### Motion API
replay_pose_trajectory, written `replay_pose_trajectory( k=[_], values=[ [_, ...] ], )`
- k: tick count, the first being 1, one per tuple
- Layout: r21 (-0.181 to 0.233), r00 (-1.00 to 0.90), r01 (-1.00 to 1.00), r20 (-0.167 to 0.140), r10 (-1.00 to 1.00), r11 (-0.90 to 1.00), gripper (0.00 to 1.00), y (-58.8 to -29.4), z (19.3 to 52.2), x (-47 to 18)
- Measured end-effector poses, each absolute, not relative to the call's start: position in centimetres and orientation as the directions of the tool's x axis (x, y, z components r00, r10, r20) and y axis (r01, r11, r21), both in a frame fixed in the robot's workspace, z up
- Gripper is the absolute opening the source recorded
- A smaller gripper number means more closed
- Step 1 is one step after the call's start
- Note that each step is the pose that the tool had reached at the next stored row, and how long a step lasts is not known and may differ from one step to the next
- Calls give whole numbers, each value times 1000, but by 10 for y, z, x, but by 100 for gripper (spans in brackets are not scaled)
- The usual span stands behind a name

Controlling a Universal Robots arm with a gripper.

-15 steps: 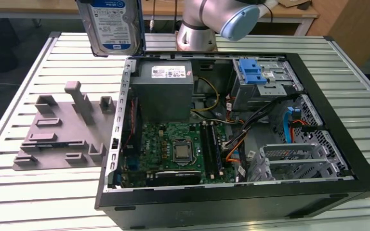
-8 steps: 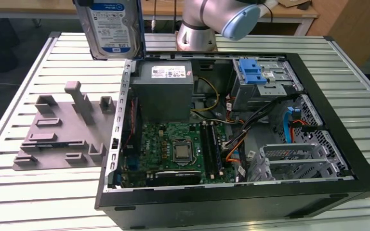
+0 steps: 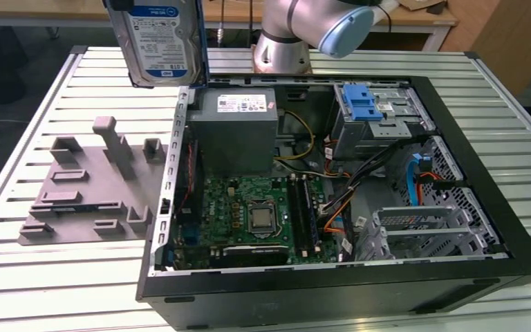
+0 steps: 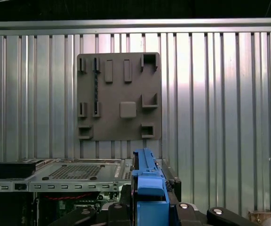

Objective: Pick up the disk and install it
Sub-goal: 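Pick up the disk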

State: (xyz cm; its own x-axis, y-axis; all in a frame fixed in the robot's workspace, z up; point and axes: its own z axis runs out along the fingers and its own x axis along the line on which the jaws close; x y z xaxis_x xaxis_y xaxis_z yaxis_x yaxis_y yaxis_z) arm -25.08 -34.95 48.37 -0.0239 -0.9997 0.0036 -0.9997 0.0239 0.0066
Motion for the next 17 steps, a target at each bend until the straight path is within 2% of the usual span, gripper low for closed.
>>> replay_pose_trajectory(
  k=[17],
  values=[
    [7,-24,-1000,4,-1000,24,36,-349,484,-241]
  ],
)
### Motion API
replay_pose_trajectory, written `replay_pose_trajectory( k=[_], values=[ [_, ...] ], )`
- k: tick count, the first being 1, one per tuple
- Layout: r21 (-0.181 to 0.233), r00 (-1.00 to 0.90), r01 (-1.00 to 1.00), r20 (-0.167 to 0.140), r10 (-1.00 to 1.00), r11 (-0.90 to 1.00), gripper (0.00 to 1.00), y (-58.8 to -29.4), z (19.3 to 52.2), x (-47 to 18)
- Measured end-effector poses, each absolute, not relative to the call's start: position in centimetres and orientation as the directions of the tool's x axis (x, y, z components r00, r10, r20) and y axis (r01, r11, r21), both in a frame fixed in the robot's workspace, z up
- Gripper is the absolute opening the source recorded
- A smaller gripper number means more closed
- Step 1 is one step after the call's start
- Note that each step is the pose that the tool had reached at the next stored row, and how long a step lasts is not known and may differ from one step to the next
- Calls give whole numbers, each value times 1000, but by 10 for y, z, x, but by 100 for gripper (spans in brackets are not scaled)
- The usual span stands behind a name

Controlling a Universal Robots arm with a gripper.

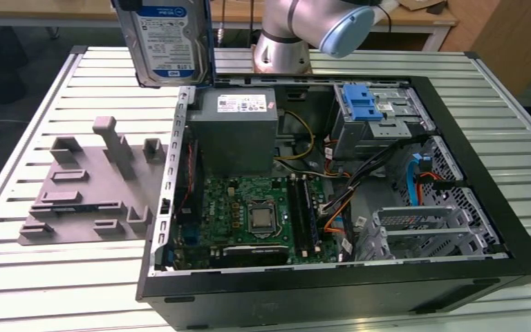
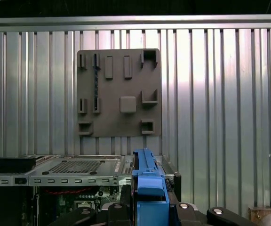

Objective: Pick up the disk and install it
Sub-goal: 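Pick up the disk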

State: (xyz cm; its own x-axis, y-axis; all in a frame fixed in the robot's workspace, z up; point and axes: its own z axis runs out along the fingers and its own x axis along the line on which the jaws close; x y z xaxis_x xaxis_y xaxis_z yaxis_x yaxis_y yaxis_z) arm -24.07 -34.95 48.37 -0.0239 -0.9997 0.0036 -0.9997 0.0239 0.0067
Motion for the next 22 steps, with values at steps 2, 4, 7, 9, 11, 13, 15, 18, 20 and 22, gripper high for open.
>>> replay_pose_trajectory(
  k=[2,4,7,9,11,13,15,18,20,22],
  values=[
    [7,-24,-1000,4,-1000,24,36,-350,484,-239],
    [7,-24,-1000,4,-1000,24,36,-350,484,-238],
    [7,-24,-1000,4,-1000,24,36,-350,484,-235],
    [7,-24,-1000,4,-1000,24,36,-350,484,-234],
    [7,-24,-1000,4,-1000,24,36,-350,484,-233],
    [7,-24,-1000,4,-1000,24,36,-350,484,-233],
    [7,-24,-1000,4,-1000,24,36,-350,484,-233],
    [7,-24,-1000,4,-1000,24,36,-350,484,-232],
    [7,-24,-1000,4,-1000,24,36,-350,484,-231],
    [7,-24,-1000,4,-1000,24,36,-350,484,-231]
  ],
)
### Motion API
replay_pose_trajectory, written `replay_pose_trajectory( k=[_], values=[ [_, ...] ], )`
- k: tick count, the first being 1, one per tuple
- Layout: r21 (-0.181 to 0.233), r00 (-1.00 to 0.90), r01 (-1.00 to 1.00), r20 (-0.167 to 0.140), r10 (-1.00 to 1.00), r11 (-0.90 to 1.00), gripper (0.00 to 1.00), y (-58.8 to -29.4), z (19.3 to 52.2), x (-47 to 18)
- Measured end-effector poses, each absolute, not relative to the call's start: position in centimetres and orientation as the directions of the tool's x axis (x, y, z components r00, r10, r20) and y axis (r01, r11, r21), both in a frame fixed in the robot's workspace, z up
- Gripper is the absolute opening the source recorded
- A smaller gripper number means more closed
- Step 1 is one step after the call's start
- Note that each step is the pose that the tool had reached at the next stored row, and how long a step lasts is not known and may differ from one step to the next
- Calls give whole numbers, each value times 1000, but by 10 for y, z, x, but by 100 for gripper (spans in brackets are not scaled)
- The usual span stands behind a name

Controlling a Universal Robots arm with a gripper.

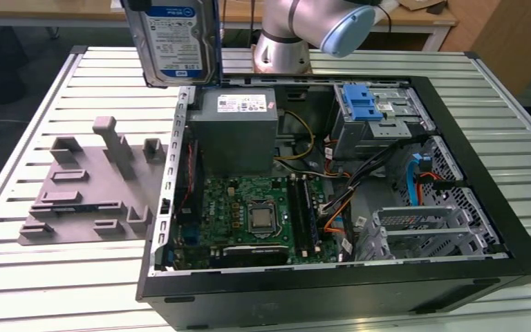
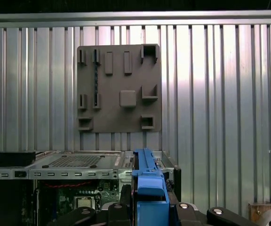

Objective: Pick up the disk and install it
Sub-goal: 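Pick up the disk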

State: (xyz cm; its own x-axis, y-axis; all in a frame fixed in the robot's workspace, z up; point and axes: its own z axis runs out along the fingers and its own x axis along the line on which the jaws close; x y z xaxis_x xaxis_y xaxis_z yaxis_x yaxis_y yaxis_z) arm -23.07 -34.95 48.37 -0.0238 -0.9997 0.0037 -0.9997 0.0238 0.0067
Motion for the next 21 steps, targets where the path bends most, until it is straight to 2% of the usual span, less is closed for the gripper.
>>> replay_pose_trajectory(
  k=[21],
  values=[
    [7,-24,-1000,4,-1000,24,36,-350,484,-222]
  ],
)
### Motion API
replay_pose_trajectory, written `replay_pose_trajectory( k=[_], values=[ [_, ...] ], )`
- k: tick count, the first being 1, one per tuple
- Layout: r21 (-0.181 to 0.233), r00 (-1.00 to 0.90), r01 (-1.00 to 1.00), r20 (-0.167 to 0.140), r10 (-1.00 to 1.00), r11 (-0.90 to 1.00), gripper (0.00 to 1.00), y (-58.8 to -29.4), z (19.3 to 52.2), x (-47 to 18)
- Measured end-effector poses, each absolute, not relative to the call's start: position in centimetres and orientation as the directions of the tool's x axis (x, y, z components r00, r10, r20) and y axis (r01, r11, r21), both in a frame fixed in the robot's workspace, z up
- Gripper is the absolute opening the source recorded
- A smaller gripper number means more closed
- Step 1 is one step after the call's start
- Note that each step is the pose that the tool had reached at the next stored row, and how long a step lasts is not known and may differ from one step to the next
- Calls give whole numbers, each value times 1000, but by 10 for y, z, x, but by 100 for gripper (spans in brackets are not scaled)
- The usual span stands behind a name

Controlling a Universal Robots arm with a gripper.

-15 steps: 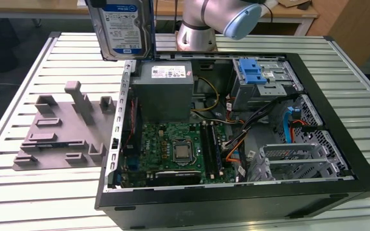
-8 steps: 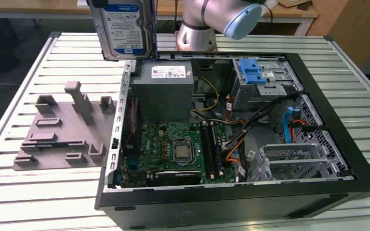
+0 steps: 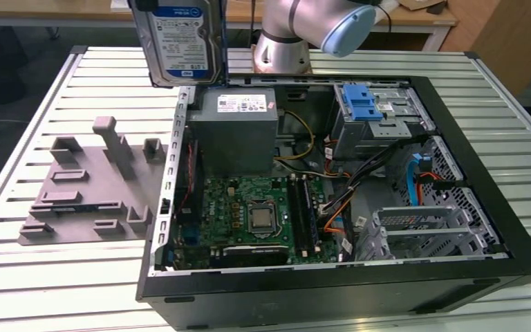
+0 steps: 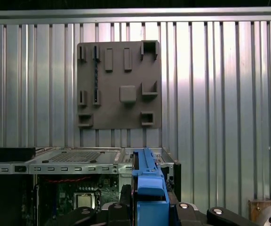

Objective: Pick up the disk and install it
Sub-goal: 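Pick up the disk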

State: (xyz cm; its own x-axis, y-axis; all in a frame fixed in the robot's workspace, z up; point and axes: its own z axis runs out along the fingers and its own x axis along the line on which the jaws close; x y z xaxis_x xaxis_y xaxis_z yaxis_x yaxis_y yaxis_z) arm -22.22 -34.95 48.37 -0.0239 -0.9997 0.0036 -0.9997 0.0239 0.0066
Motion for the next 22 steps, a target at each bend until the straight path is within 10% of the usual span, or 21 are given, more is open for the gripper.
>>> replay_pose_trajectory(
  k=[22],
  values=[
    [7,-24,-1000,4,-1000,24,36,-354,484,-212]
  ],
)
